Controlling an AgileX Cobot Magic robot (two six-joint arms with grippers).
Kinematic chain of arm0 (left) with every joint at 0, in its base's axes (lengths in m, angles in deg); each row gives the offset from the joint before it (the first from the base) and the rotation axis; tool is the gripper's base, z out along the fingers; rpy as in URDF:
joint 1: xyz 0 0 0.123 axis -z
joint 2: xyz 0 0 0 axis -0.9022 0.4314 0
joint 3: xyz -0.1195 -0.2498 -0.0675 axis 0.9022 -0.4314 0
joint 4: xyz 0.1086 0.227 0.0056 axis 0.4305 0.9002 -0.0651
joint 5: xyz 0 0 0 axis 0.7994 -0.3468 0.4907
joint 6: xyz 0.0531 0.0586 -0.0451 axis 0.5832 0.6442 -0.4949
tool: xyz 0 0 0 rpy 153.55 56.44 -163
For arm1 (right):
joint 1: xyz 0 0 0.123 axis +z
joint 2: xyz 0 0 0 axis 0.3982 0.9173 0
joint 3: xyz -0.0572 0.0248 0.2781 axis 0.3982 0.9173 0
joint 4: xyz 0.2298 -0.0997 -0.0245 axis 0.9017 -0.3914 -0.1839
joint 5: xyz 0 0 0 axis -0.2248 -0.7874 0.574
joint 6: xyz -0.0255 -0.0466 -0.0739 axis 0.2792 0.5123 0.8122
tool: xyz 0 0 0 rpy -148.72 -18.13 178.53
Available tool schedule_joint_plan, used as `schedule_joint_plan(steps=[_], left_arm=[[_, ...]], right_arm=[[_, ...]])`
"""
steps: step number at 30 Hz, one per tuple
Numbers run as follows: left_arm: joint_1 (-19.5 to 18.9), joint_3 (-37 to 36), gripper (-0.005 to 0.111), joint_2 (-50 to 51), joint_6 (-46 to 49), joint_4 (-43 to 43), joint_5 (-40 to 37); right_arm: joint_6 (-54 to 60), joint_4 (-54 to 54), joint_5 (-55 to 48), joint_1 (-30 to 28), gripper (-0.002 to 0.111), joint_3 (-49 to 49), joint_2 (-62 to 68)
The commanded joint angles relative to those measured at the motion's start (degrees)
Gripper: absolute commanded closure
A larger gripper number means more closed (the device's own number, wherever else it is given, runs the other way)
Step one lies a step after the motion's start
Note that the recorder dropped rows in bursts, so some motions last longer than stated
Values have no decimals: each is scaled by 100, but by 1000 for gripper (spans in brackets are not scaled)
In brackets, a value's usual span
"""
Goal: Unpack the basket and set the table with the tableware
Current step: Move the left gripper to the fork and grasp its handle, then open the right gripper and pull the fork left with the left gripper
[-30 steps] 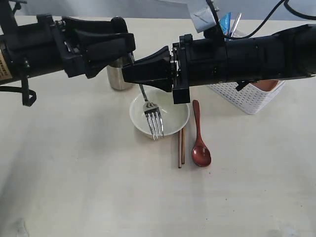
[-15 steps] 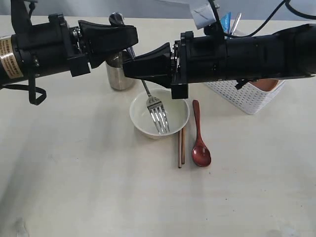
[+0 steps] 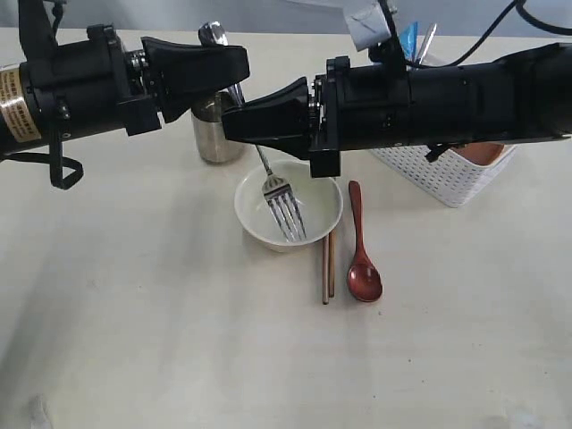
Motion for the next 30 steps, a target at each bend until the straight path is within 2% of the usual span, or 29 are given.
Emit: schedule_joint_plan(steps=[1,4,6,12,15,21,24,25,26,28,30], left_arm=[[-10,30,107,0,13,-204,-167],[-10,30,107,0,-10,-204,-167],[-10,30,107,0,-22,-204,-141],[-23,30,107,0,-310,-88,-125],[-150,30,107,-28,-558,139,-136],[-782,30,107,-136,-1390,928,-77],[-1215,74,107,-136,-2223,1924,-77],[-1262,136,107,-136,-2453,2172,-77],[-1326,308,107,-136,-2909,2849,-77],[-1326,562,107,-136,-3490,3665,-87],[-1326,640,107,-113,-3840,3906,-339]], right_arm=[[-138,-87,-154,0,88,19,-22],[-146,-87,-154,0,68,19,-22],[-146,-87,-154,0,60,19,-22],[-171,-87,-154,-11,59,19,-35],[-258,-87,-154,-66,59,19,-47],[-448,-87,-154,-457,59,19,-47],[-560,-87,-154,-929,59,19,-81],[-598,-87,-154,-1016,59,19,-113],[-736,-87,-154,-1225,59,19,-197],[-973,-87,-154,-1506,59,19,-341],[-1186,-87,-154,-1690,59,19,-495]])
